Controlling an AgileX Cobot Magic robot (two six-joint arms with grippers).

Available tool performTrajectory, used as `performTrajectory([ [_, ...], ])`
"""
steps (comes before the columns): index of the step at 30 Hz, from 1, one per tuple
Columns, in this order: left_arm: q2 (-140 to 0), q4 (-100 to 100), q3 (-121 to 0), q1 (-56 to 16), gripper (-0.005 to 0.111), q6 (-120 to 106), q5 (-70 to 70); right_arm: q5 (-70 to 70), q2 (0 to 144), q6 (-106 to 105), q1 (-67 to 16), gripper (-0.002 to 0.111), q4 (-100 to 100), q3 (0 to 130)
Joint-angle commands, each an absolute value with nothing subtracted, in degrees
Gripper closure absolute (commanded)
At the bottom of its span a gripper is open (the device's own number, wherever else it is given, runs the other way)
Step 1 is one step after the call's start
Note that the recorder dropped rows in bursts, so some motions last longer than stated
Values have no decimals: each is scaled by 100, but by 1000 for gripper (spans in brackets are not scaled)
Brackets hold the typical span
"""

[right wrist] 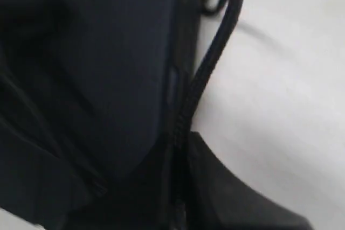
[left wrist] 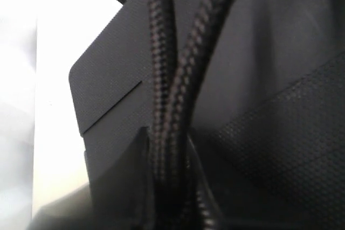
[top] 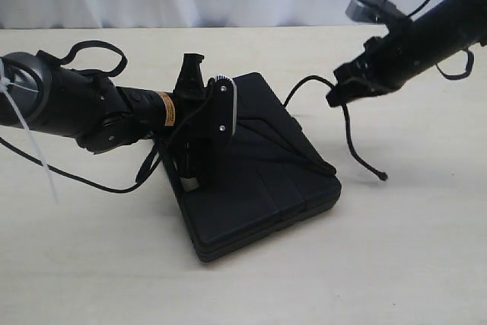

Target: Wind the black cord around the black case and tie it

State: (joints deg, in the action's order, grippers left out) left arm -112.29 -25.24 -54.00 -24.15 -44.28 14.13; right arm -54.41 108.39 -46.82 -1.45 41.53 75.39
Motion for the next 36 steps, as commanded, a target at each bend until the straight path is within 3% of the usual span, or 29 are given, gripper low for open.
performTrajectory([
  [1, -11273, -2766, -5364, -2430, 107, -4360, 1386, -5256, 10585, -5283, -132, 104, 5767, 7529],
  [13, -11273, -2908, -5364, -2466, 107, -4360, 891, -6465, 10597, -6818, -145, 104, 8930, 7529],
  [36, -11273, -2743, -5364, -2466, 107, -4304, 1642, -6996, 10597, -6410, -145, 104, 9562, 7491],
])
